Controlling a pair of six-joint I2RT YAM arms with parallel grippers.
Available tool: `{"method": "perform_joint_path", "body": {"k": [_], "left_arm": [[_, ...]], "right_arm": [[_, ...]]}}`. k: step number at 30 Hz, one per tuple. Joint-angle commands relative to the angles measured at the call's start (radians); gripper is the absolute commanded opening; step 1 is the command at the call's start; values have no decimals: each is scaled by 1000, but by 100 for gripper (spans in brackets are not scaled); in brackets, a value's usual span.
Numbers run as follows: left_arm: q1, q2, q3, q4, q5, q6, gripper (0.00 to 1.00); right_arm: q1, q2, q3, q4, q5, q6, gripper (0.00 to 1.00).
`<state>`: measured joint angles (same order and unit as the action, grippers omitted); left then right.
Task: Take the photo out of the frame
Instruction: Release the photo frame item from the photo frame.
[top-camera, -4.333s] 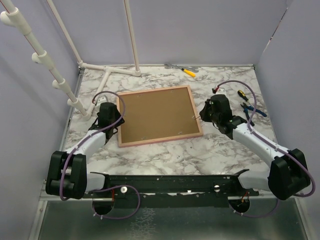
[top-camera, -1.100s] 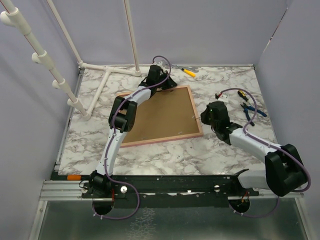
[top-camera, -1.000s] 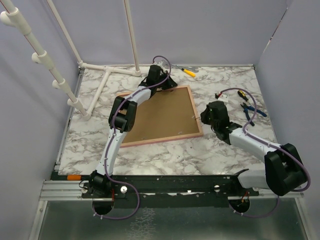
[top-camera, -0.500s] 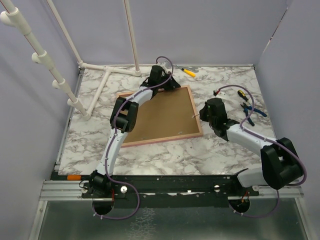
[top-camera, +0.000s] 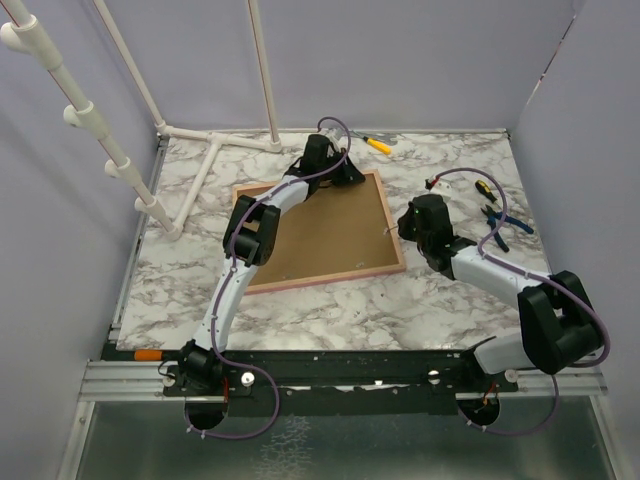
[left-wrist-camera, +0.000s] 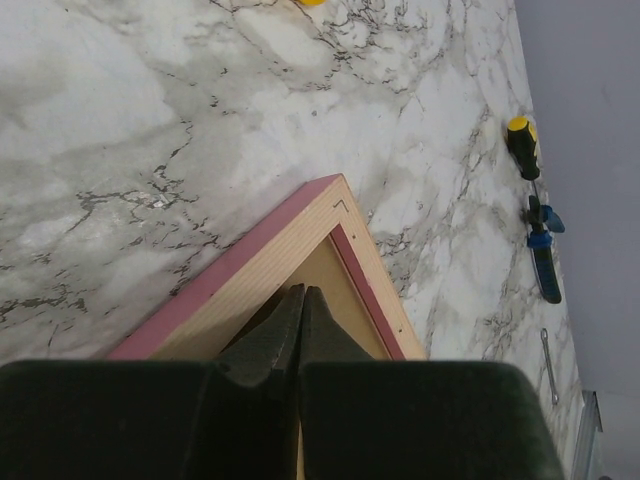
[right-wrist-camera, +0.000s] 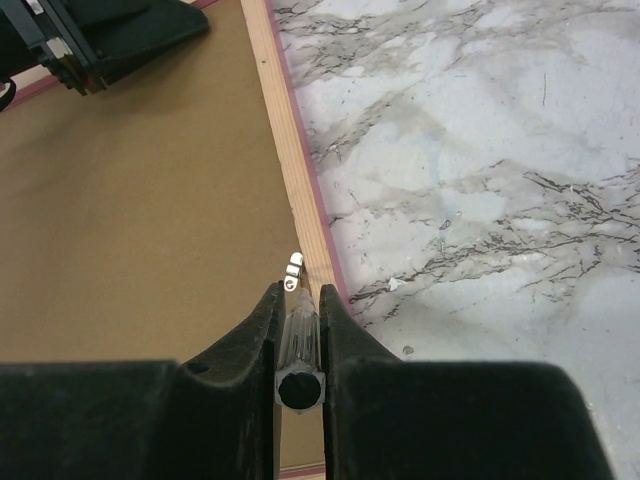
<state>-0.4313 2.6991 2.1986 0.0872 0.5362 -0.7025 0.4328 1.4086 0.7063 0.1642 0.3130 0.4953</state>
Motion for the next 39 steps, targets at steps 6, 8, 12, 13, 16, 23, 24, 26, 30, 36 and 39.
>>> {"method": "perform_joint_path", "body": {"k": [6, 8, 12, 13, 16, 23, 24, 26, 30, 36, 39], "left_arm": [[-12, 35, 3, -63, 22, 14, 0], [-12, 36, 3, -66, 21, 16, 0], [-12, 36, 0, -68, 18, 17, 0], [-12, 35, 0, -69, 18, 17, 0], [-12, 33, 0, -69, 17, 18, 0], [-12, 19, -3, -73, 17, 24, 0], [-12, 11, -7, -73, 18, 26, 0], [-12, -13, -21, -73, 14, 32, 0], [-12, -88, -53, -73, 3, 47, 0], [-12, -231, -122, -85, -15, 76, 9], [-12, -317, -190, -86, -35, 92, 10]], "right_arm": [[4, 25, -9, 51, -103, -13, 1], [5, 22, -11, 59, -112, -14, 1], [4, 24, -11, 58, -122, -14, 1], [4, 25, -10, 58, -123, -14, 1], [5, 26, -14, 68, -144, -18, 0], [4, -2, -3, 36, -122, -13, 0], [4, -16, -3, 26, -106, -11, 1], [4, -51, 2, 6, -79, -11, 1], [4, -124, 10, -29, -41, -18, 0], [4, -218, 13, -78, 22, -23, 1], [2, -241, 8, -97, 45, -3, 1]]}}
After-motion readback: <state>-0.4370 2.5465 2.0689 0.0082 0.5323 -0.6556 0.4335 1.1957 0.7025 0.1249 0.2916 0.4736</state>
